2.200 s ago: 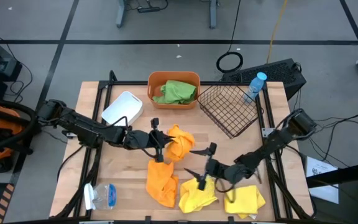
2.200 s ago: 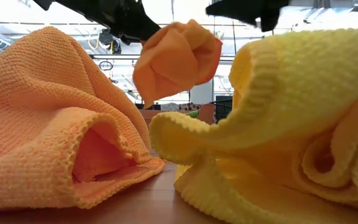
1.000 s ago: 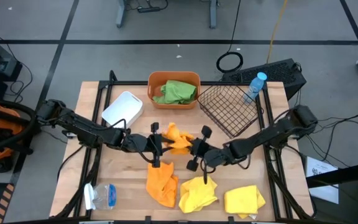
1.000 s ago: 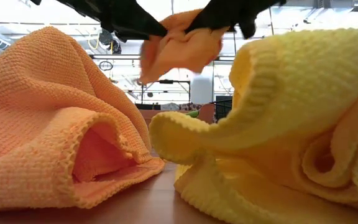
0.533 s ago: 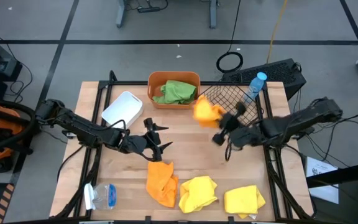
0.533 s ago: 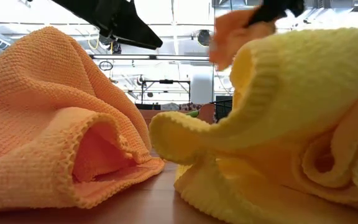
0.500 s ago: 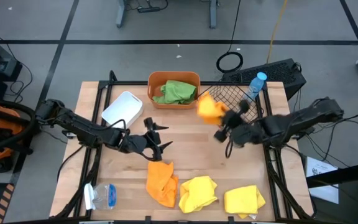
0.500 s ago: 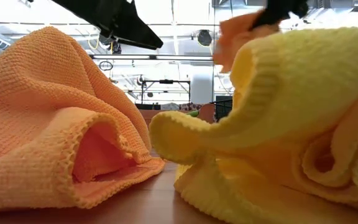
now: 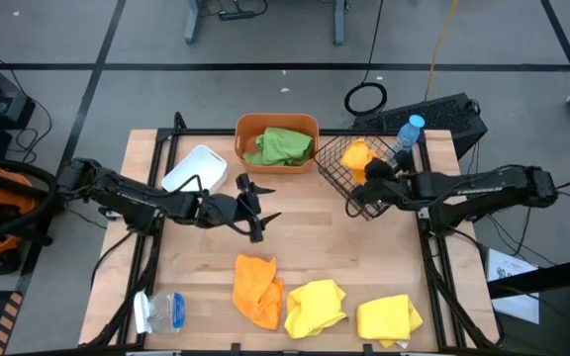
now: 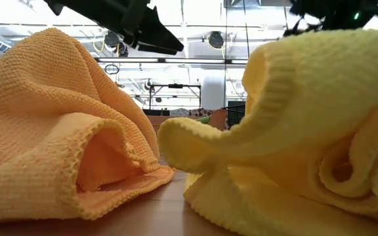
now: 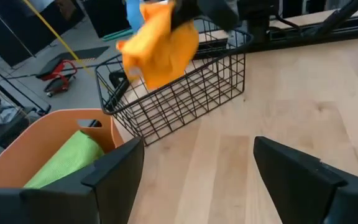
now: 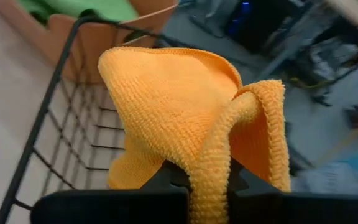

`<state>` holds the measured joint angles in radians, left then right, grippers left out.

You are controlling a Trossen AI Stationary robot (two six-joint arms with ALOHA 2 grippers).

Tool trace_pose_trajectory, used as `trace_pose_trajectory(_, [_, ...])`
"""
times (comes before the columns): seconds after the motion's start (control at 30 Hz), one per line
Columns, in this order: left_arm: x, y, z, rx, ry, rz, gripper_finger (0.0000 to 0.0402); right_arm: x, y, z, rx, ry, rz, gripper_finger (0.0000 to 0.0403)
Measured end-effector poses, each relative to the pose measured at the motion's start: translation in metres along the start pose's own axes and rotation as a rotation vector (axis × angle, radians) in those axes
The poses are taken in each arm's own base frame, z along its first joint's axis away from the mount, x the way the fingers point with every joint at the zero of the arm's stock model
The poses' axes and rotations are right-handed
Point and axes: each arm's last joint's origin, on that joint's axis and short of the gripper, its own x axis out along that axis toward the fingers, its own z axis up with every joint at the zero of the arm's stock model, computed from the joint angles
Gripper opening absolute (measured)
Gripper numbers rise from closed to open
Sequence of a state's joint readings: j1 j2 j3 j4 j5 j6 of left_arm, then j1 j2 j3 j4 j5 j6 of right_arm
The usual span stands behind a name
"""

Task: Sort microfiber towel by color & place in baskets
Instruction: Put the top orange towel into the wire basket

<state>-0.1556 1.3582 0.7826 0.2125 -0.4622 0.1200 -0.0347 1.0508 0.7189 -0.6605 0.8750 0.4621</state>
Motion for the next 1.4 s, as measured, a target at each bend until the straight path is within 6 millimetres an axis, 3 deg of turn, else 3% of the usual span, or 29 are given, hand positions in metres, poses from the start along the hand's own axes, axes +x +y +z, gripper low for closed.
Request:
trace_pose_trajectory(0.27, [0.004,0.006,-0.001,-0.018,0.002,-0.051,0.0309,0.044,-0.005,-0.012,0.091,-0.011,0.134,0.0008])
trace_pose_trajectory(0.47, [0.003,0.003,-0.002,-0.064,0.002,-0.158,0.0309,0.064,-0.017,-0.018,0.185,0.06,0.368,0.0008])
trace_pose_trajectory(0.77, [0.009,-0.008,-0.008,-0.104,0.033,-0.25,0.0309,0.084,-0.035,-0.023,0.3,0.116,0.368,0.0014])
trace_pose_trajectory(0.9, [0.011,-0.013,-0.012,-0.093,0.051,-0.263,0.0309,0.092,-0.035,-0.026,0.31,0.152,0.328,0.0049])
trace_pose_trajectory(1.1, [0.008,-0.02,-0.011,-0.083,0.048,-0.286,0.0309,0.096,-0.034,-0.03,0.332,0.175,0.254,0.0141])
trace_pose_trajectory(1.27, [0.004,-0.029,-0.011,-0.071,0.043,-0.315,0.0309,0.084,-0.034,-0.023,0.348,0.126,0.297,0.0204])
trace_pose_trajectory(1.4, [0.003,-0.031,-0.01,-0.068,0.042,-0.323,0.0309,0.066,-0.036,-0.011,0.375,0.043,0.343,0.0226])
